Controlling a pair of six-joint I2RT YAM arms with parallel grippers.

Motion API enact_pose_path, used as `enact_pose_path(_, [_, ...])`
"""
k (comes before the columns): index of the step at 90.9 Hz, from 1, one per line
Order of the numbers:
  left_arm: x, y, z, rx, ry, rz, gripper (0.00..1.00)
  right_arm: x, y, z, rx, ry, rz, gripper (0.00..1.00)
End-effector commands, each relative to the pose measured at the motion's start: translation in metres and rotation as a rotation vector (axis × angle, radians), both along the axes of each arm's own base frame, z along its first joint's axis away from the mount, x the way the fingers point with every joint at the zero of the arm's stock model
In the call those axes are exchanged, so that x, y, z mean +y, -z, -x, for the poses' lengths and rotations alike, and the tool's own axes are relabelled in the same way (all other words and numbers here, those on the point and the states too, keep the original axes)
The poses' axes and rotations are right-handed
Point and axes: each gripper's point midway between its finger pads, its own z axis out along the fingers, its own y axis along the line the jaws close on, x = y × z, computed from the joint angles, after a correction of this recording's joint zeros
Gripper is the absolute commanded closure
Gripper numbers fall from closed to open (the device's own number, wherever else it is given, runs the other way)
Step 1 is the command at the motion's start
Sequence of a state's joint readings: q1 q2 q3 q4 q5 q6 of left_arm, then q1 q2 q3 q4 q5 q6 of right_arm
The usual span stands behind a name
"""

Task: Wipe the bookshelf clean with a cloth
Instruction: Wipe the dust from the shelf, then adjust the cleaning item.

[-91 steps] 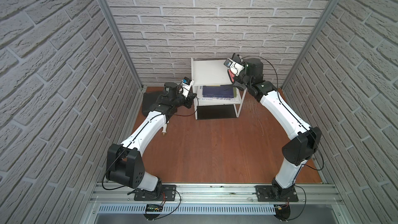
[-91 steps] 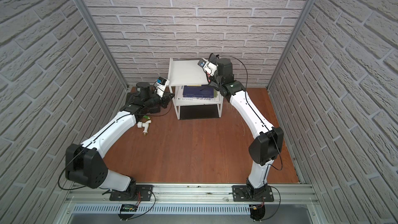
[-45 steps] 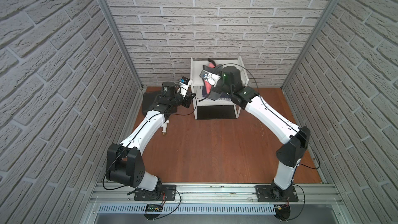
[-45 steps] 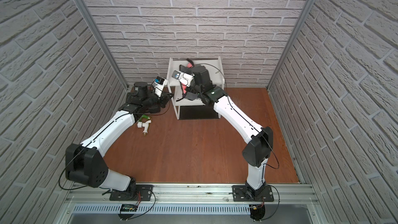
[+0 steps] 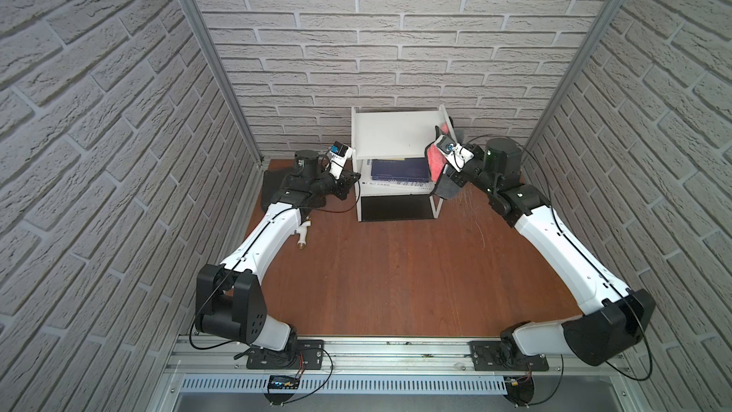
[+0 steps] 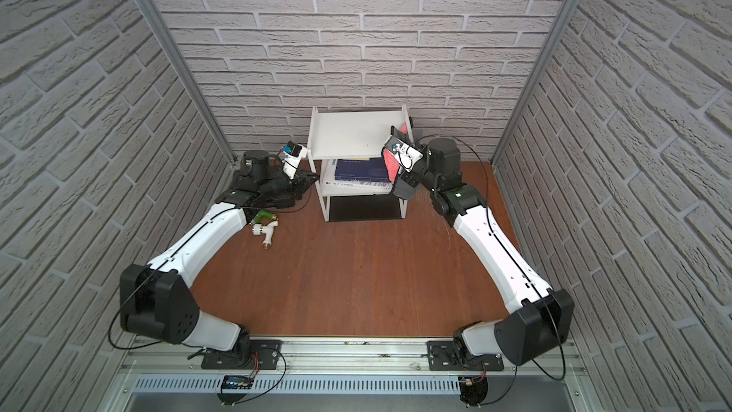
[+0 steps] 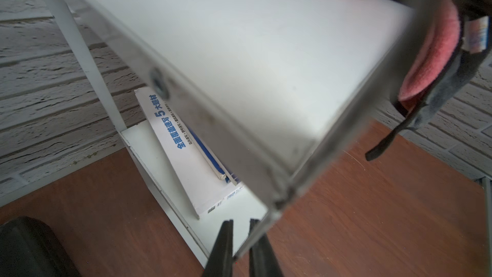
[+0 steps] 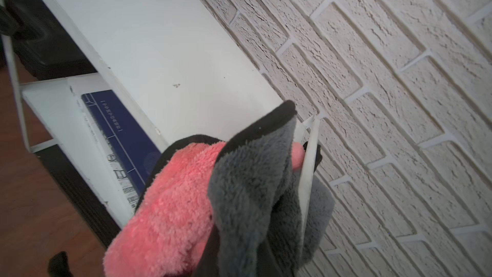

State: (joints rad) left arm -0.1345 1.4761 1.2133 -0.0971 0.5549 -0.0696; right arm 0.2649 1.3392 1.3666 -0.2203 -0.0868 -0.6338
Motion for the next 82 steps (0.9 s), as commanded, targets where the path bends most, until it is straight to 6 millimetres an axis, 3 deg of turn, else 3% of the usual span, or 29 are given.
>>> enact_pose_path(1, [0.036,0.005,-0.009,0.089,-0.165,0.014,1.00,-0.029,-0.025,0.023,-0.030,0.090,-0.138,0.98])
enact_pose_path(8, [0.037,0.007,-0.011,0.094,-0.174,0.010,1.00,-0.042,-0.006,0.010,-0.016,0.178,-0.107,0.97])
enact_pose_path(19, [0.035,0.006,-0.014,0.096,-0.173,0.024,0.95,-0.047,0.067,-0.028,0.130,0.274,-0.098,0.97])
enact_pose_path(24, [0.035,0.006,-0.013,0.098,-0.173,0.028,0.94,-0.042,0.099,-0.031,0.245,0.283,-0.099,0.97])
enact_pose_path(30, [0.034,0.003,-0.010,0.095,-0.171,0.030,0.93,-0.035,0.115,-0.022,0.313,0.266,-0.134,0.97])
enact_pose_path(39, [0.032,0.000,-0.002,0.083,-0.166,0.028,0.89,-0.023,0.092,0.008,0.241,0.155,-0.220,0.98])
enact_pose_path(48, [0.031,-0.004,0.004,0.065,-0.171,0.034,0.79,-0.008,0.072,0.044,0.239,0.035,-0.304,0.97])
enact_pose_path(61, [0.032,-0.020,0.018,0.016,-0.191,0.067,0.66,0.015,0.062,0.083,0.325,-0.095,-0.521,0.97])
enact_pose_path(69, [0.050,-0.026,0.032,-0.011,-0.315,0.073,0.52,0.039,0.057,0.106,0.401,-0.240,-0.669,0.97])
enact_pose_path(76, [0.078,-0.035,0.052,-0.050,-0.484,0.068,0.45,0.054,0.050,0.118,0.451,-0.329,-0.778,0.97])
enact_pose_path(82, [0.088,-0.044,0.073,-0.110,-0.544,0.073,0.41,0.064,0.047,0.122,0.482,-0.367,-0.813,0.97])
